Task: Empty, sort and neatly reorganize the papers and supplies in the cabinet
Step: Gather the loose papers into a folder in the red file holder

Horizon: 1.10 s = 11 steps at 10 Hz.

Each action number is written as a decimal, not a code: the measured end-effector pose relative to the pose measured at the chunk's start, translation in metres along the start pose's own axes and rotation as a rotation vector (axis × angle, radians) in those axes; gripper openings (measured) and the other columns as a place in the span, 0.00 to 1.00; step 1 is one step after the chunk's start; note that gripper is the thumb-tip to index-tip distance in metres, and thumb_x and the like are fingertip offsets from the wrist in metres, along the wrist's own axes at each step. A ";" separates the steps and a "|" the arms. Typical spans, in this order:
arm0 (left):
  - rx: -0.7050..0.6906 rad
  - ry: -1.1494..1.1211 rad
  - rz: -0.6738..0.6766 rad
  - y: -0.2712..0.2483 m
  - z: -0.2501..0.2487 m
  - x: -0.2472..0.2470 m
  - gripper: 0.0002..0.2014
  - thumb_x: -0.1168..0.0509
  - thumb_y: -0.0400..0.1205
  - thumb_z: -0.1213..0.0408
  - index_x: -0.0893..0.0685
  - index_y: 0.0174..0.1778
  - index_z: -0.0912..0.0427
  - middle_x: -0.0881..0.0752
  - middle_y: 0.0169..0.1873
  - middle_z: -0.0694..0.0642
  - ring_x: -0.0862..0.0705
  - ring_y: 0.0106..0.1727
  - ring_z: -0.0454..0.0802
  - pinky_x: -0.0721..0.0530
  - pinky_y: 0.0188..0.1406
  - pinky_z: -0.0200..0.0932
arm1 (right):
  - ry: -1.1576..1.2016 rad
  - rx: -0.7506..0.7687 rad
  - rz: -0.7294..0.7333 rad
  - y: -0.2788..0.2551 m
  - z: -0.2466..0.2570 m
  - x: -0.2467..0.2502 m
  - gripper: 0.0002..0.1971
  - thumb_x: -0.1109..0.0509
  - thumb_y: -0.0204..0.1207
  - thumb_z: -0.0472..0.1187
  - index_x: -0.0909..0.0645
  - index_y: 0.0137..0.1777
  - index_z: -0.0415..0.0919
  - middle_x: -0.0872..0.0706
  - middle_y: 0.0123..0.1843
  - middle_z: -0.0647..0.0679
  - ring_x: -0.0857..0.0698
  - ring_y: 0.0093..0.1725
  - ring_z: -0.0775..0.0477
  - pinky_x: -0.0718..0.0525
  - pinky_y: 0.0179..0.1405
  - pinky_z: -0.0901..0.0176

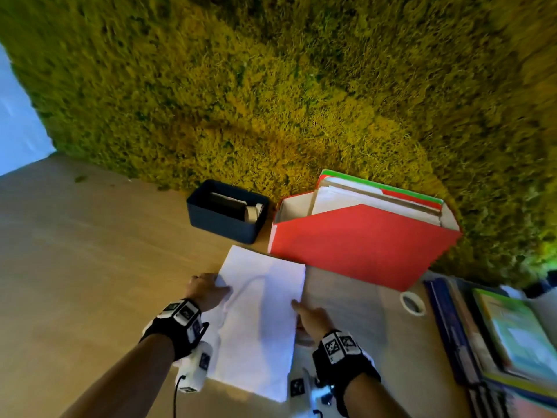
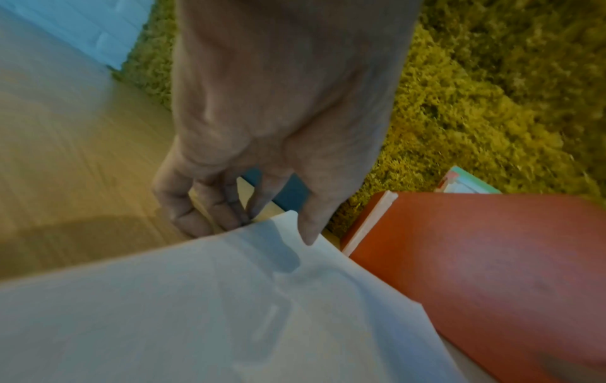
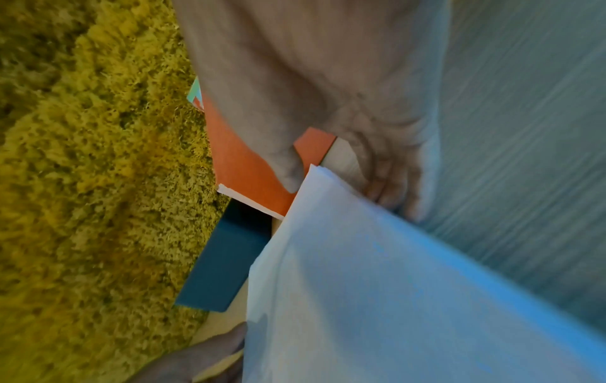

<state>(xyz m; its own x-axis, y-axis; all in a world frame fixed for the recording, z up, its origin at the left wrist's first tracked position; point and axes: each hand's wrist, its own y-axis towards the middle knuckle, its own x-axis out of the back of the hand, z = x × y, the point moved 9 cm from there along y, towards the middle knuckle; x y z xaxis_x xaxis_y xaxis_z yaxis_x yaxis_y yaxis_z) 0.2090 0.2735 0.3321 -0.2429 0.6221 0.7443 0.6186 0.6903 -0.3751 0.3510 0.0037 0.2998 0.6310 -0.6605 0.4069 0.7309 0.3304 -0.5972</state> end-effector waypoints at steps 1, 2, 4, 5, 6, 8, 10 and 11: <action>-0.064 -0.065 0.075 0.003 -0.002 -0.007 0.20 0.25 0.73 0.52 0.12 0.59 0.53 0.11 0.57 0.58 0.14 0.58 0.60 0.15 0.53 0.49 | 0.029 -0.057 -0.008 -0.036 0.024 -0.009 0.12 0.26 0.75 0.48 0.18 0.46 0.38 0.16 0.39 0.45 0.18 0.39 0.46 0.21 0.30 0.66; -0.123 -0.122 0.190 -0.008 -0.012 -0.020 0.17 0.22 0.70 0.59 0.13 0.55 0.54 0.10 0.54 0.55 0.12 0.55 0.57 0.14 0.51 0.48 | -0.062 -0.124 -0.011 -0.043 0.011 -0.015 0.22 0.25 0.74 0.46 0.18 0.65 0.36 0.15 0.62 0.43 0.17 0.58 0.44 0.19 0.52 0.60; -0.194 -0.343 0.136 -0.024 -0.050 -0.033 0.31 0.34 0.61 0.58 0.23 0.59 0.69 0.14 0.52 0.73 0.14 0.52 0.70 0.15 0.45 0.61 | 0.056 -0.091 -0.165 -0.061 0.010 0.001 0.19 0.32 0.79 0.37 0.23 0.68 0.30 0.23 0.53 0.46 0.24 0.51 0.50 0.25 0.49 0.60; -0.270 -0.304 0.095 -0.050 -0.088 -0.023 0.30 0.36 0.77 0.59 0.31 0.74 0.69 0.20 0.66 0.70 0.19 0.63 0.67 0.20 0.54 0.51 | 0.301 -0.067 -0.283 -0.074 0.006 0.019 0.19 0.28 0.76 0.36 0.22 0.64 0.27 0.20 0.53 0.43 0.23 0.51 0.49 0.22 0.46 0.60; -0.463 -0.495 0.175 -0.073 -0.127 -0.007 0.31 0.32 0.79 0.53 0.31 0.76 0.60 0.22 0.70 0.52 0.21 0.67 0.54 0.20 0.59 0.38 | 0.507 0.149 -0.458 -0.093 0.017 0.055 0.27 0.19 0.68 0.40 0.23 0.63 0.29 0.17 0.59 0.39 0.19 0.54 0.45 0.20 0.52 0.60; -0.852 -0.853 0.156 -0.126 -0.185 0.031 0.30 0.28 0.81 0.67 0.33 0.69 0.33 0.23 0.63 0.20 0.14 0.61 0.45 0.18 0.54 0.31 | 0.550 0.569 -0.599 -0.147 0.067 0.105 0.32 0.24 0.72 0.31 0.34 0.73 0.39 0.18 0.68 0.46 0.16 0.63 0.51 0.21 0.67 0.54; -0.781 -1.074 0.174 -0.115 -0.182 0.021 0.39 0.21 0.71 0.74 0.30 0.73 0.44 0.18 0.66 0.40 0.12 0.60 0.47 0.16 0.50 0.31 | 0.368 0.499 -0.675 -0.159 0.057 0.105 0.36 0.26 0.71 0.26 0.46 0.71 0.39 0.22 0.61 0.44 0.15 0.50 0.62 0.21 0.68 0.46; -0.682 -1.050 0.240 -0.102 -0.176 0.005 0.30 0.19 0.71 0.65 0.22 0.67 0.48 0.12 0.60 0.46 0.11 0.57 0.43 0.15 0.57 0.39 | 0.271 0.419 -0.648 -0.152 0.045 0.097 0.42 0.27 0.73 0.28 0.52 0.79 0.39 0.28 0.74 0.40 0.18 0.65 0.50 0.25 0.73 0.48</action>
<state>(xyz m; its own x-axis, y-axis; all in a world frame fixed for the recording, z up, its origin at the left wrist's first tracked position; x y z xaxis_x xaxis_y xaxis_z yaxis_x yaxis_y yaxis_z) 0.2765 0.1411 0.4713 -0.3509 0.9119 -0.2130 0.9100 0.3857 0.1519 0.3129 -0.0805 0.4609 0.0039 -0.9293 0.3692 0.9994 0.0159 0.0295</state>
